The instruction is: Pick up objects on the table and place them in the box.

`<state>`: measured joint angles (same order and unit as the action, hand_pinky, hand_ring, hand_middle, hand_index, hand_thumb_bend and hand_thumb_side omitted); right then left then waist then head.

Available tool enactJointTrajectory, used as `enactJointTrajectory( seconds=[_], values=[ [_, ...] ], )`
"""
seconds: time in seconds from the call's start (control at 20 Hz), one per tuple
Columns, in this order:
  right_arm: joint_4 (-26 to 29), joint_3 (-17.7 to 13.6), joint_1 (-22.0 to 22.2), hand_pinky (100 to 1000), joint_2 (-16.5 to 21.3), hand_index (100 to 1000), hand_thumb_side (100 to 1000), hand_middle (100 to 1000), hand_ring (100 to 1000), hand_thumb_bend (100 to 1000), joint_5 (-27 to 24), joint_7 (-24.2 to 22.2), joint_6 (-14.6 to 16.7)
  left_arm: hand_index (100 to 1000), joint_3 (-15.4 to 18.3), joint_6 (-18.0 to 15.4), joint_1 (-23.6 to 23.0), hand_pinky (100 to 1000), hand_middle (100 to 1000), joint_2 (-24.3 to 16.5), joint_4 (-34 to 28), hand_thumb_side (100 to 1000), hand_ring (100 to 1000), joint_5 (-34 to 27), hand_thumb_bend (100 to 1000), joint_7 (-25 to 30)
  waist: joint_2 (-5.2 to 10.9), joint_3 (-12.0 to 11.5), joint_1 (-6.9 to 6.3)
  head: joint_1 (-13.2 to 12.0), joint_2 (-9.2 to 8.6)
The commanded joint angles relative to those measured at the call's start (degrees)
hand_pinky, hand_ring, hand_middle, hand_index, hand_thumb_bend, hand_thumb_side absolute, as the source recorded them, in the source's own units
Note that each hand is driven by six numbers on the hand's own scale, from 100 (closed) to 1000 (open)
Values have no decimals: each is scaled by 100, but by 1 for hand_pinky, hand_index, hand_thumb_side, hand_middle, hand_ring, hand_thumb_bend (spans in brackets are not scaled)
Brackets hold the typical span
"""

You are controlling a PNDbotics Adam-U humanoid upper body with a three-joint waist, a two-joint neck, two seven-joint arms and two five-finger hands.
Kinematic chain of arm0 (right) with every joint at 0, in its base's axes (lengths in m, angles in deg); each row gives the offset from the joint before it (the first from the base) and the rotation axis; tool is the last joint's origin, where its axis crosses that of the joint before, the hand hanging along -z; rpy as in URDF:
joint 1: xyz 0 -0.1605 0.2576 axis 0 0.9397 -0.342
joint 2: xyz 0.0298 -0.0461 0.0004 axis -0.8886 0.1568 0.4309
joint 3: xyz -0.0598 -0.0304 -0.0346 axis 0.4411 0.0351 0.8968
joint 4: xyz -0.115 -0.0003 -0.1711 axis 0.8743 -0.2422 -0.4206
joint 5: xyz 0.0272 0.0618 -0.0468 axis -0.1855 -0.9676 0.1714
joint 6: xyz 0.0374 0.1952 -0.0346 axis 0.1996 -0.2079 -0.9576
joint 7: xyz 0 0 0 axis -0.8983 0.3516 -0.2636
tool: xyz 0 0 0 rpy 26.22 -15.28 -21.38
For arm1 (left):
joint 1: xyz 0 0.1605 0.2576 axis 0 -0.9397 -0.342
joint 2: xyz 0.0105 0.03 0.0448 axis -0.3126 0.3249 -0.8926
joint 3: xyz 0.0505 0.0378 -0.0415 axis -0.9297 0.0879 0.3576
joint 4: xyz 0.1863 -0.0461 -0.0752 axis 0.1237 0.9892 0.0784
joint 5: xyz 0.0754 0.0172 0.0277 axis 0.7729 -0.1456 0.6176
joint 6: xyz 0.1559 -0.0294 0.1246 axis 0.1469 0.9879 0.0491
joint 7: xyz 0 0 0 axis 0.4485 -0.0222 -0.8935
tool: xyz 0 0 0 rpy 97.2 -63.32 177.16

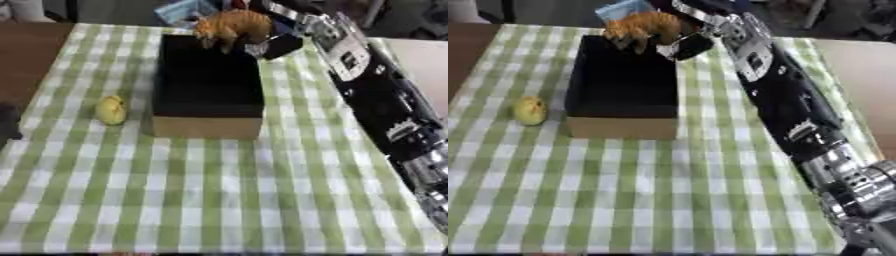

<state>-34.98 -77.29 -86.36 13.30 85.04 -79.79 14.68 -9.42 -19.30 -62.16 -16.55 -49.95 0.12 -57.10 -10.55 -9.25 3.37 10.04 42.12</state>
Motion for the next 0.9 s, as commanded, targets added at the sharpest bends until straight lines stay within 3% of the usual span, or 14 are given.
enactJointTrajectory(
  seconds=[0.05, 0.55, 0.85, 0.9],
  values=[
    [-144, -103, -150, 627, -168, 519, 321, 407, 421, 100, 239, 65, -11, 702, -13, -5, 109, 757, 498, -152, -111, 542, 515, -61, 257, 42, 88, -39, -39, 110, -107],
    [-651, -170, 24, 650, -572, 565, 373, 452, 465, 100, 1107, 270, 20, 702, -30, 7, 181, 757, 498, -131, -116, 543, 515, -106, 258, 80, 51, -141, -31, 215, -150],
    [-739, -113, 53, 704, -557, 703, 497, 559, 577, 100, 1561, -1, 112, 703, -20, 9, 167, 757, 498, -135, -108, 546, 516, -86, 259, 92, 49, -113, -35, 187, -155],
    [-736, -99, 45, 720, -531, 749, 519, 601, 616, 138, 1616, -119, 123, 703, -16, 7, 162, 757, 498, -138, -108, 545, 516, -83, 259, 90, 53, -105, -37, 183, -154]
  ],
)
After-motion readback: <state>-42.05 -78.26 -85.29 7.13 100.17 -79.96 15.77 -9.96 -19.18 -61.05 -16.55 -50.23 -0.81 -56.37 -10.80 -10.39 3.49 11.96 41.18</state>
